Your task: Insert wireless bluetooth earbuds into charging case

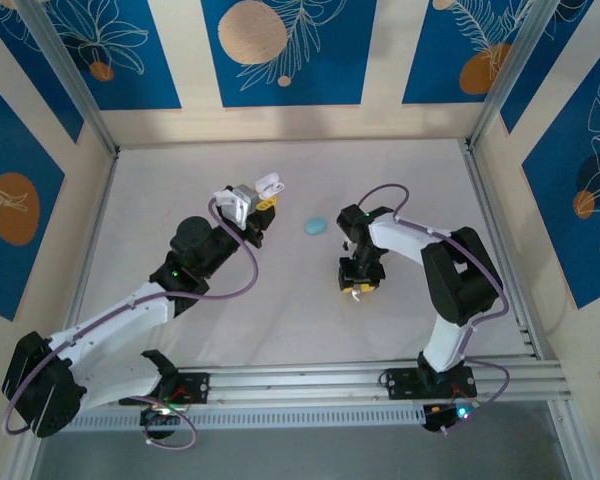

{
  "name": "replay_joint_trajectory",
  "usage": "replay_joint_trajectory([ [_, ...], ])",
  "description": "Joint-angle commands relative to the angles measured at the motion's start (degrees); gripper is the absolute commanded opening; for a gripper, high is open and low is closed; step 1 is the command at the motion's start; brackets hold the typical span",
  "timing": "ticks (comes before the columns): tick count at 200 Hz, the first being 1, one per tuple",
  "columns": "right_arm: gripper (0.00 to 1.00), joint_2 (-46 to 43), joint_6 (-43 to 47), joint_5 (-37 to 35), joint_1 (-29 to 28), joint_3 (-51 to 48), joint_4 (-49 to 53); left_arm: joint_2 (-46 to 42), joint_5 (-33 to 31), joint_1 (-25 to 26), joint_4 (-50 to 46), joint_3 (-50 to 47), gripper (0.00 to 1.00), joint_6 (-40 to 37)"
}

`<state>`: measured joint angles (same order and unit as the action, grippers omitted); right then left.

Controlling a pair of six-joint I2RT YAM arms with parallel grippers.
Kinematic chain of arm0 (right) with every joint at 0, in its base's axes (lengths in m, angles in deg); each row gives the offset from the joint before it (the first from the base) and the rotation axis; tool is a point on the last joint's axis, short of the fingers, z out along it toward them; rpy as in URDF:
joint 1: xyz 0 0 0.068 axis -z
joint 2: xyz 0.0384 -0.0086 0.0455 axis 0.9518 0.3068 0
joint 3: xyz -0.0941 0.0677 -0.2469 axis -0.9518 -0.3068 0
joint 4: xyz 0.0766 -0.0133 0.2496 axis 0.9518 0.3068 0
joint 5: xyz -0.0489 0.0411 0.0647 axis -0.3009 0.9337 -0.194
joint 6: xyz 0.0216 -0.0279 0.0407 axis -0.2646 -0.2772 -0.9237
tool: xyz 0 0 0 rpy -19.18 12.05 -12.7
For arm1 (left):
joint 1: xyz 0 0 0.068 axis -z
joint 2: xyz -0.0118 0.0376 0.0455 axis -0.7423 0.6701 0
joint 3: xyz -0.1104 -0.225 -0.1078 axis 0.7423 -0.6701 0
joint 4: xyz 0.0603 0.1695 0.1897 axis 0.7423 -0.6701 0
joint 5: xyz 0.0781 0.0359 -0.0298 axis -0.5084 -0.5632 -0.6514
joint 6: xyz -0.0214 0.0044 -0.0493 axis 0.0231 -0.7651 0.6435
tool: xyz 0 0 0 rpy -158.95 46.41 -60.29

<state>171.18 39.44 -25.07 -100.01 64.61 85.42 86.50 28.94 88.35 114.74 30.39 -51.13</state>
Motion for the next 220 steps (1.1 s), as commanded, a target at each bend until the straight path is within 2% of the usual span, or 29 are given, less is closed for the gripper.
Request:
replay_joint_trajectory([
  [1, 0.43, 1.3, -0.6, -0.4, -0.4, 1.4, 1.2, -0.5, 0.1, 0.5, 0.9, 1.0, 0.23, -0.3],
  [66, 0.31, 2.8, -0.2, 0.1, -0.7, 0.8, 0.6, -0.8, -0.3, 0.5, 0.9, 0.6, 0.23, -0.4],
  [150, 0.34, 3.2, -3.7, 0.5, 0.7, -0.7, -2.0, -0.4, 0.2, 0.5, 1.1, 0.6, 0.23, 0.0],
  [194, 0.29, 3.1, -4.8, 0.0, 0.6, -0.2, -1.8, -0.5, 0.3, 0.5, 1.0, 0.6, 0.23, 0.2],
  [220, 0.27, -0.7, -5.0, -0.6, 0.5, 0.0, -1.4, -0.3, 0.7, 0.5, 0.9, 0.6, 0.23, 0.3],
])
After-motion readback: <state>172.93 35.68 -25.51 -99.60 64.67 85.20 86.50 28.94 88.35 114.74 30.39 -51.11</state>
